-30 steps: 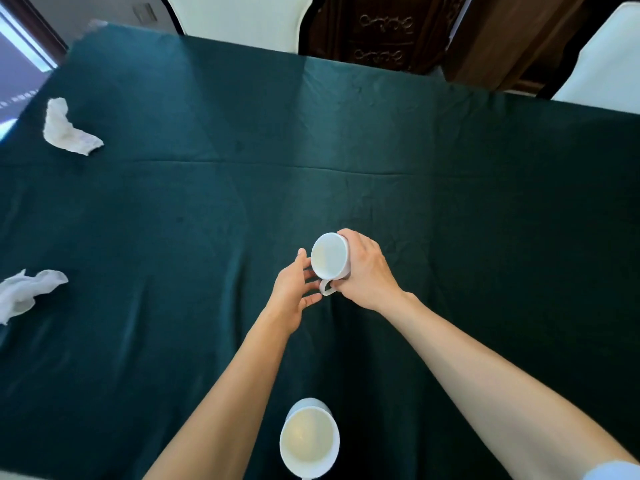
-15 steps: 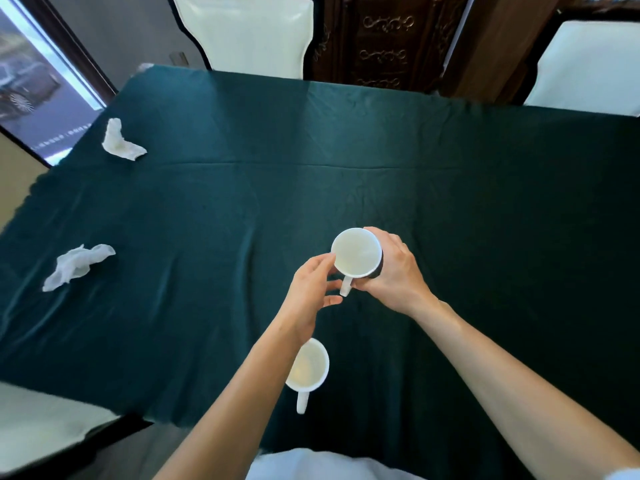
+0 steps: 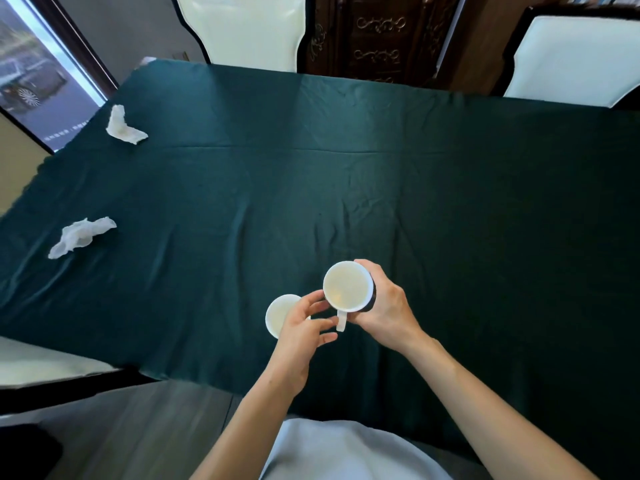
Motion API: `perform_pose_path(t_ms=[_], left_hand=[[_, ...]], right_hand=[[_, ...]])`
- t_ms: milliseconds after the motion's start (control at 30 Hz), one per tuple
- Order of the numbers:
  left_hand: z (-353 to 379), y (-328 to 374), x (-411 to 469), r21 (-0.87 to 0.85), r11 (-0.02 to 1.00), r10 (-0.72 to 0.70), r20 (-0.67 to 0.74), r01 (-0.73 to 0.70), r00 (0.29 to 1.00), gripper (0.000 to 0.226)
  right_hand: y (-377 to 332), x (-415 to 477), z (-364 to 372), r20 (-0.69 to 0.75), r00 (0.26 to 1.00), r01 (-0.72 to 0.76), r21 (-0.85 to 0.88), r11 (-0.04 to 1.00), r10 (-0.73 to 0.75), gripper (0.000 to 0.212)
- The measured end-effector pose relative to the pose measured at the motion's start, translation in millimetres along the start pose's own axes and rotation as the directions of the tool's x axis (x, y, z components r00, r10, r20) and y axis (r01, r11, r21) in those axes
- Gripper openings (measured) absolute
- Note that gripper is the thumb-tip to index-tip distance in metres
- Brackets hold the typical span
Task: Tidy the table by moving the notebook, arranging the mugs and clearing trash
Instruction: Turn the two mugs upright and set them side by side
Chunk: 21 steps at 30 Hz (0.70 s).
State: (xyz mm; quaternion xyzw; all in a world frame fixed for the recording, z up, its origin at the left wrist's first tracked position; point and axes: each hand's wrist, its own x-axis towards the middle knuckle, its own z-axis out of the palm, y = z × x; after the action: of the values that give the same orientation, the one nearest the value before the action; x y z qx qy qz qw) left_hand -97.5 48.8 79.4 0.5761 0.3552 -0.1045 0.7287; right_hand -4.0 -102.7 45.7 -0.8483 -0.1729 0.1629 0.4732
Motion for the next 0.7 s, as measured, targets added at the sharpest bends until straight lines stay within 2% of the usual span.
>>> perform_pose_path(t_ms=[400, 700], left_hand=[[-4, -36, -12, 0.019, 0.991, -0.135, -0.047, 0.136, 0.99, 0.046], [-2, -40, -11, 0.028, 0.991, -0.13, -0.086, 0.133, 0.988, 0.037]], right_hand=[[31, -31, 33, 0.066, 0.994, -0.082, -0.079, 0.994, 0.087, 0.079], [40, -26, 43, 0.108, 0.984, -0.128, -0.112, 0.985, 0.14, 0.079]])
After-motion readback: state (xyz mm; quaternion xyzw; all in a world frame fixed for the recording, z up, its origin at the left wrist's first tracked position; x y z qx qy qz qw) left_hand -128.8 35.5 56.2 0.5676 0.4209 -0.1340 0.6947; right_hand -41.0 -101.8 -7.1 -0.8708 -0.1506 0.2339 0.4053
